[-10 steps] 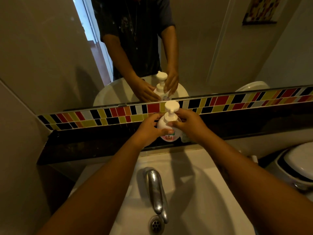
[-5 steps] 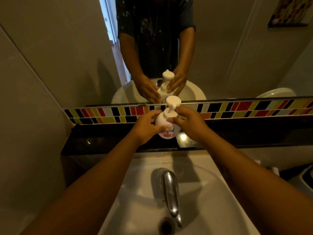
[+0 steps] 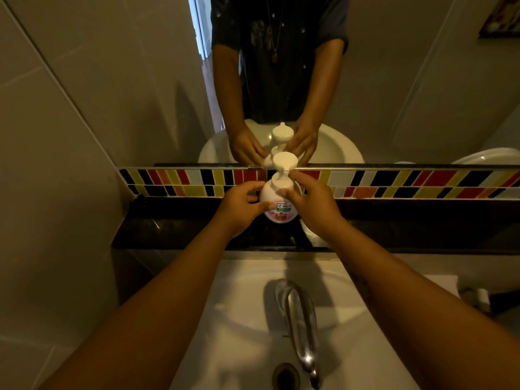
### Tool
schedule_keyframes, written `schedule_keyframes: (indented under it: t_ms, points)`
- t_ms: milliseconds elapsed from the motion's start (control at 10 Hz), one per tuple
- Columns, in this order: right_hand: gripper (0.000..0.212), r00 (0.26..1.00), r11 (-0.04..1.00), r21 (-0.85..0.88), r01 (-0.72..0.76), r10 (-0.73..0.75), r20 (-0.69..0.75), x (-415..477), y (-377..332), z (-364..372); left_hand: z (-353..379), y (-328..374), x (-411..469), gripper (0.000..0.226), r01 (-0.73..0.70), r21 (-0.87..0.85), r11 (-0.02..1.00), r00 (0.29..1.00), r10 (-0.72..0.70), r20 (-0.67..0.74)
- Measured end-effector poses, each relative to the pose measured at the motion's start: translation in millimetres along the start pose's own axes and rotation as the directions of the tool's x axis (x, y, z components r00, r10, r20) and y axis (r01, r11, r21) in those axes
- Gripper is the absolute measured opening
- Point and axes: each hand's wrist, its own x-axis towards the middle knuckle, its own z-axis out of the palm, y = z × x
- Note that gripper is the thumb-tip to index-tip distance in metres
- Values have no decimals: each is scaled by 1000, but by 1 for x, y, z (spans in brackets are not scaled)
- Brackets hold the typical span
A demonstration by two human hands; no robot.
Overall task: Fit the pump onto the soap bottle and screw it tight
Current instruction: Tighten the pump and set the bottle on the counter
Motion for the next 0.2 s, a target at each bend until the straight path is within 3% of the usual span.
schedule_keyframes:
  t_ms: [200]
  points:
    - [68, 997, 997, -64, 47, -51, -55, -7, 12, -1, -2, 2, -10, 63, -12, 37, 999, 1000, 12, -21]
